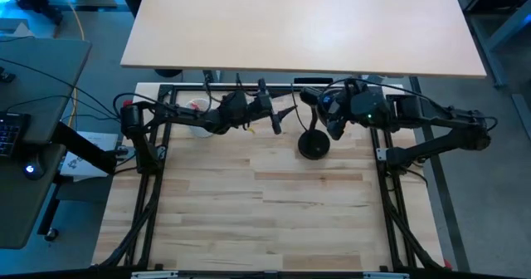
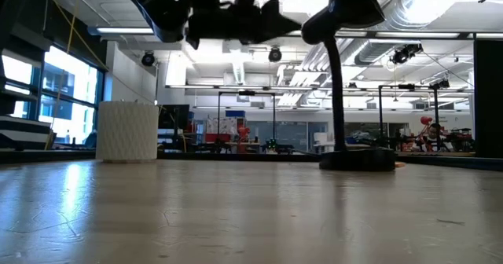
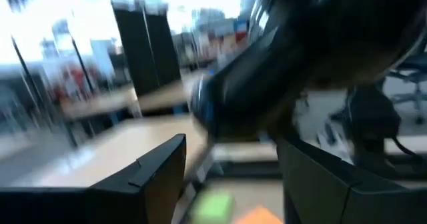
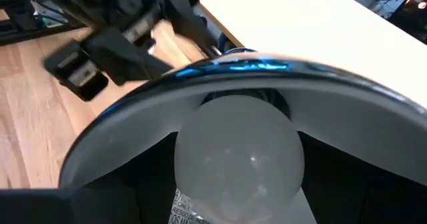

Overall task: Screw lightbulb
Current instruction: Remove the light bulb from the desk lamp

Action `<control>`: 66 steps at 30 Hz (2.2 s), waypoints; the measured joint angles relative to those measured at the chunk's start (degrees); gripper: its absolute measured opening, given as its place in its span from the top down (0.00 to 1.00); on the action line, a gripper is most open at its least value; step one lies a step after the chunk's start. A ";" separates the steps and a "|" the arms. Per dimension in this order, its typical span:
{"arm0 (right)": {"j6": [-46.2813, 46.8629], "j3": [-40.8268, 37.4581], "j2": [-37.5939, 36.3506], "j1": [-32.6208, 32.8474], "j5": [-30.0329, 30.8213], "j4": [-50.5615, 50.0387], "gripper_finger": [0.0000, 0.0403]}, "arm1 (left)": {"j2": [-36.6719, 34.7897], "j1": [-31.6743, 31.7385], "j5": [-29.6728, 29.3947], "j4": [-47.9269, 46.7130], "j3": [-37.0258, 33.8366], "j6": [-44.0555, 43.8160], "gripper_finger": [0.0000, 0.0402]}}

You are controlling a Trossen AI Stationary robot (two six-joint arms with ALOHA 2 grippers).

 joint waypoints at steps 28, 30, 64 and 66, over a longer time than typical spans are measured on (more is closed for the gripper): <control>-38.20 -0.11 0.46 0.33 1.98 -0.69 0.35 | -0.07 4.88 7.05 -15.02 11.53 2.96 0.41; -48.71 -0.11 0.42 0.36 1.95 -1.40 0.35 | -0.21 4.21 8.64 -16.58 11.56 3.36 0.41; -68.42 -0.22 0.96 8.17 18.50 0.12 0.35 | 17.85 -3.52 2.99 3.76 16.19 -8.01 0.41; -68.31 -0.21 0.97 8.19 18.53 0.23 0.35 | 19.84 -3.89 3.32 3.11 19.52 -7.66 0.41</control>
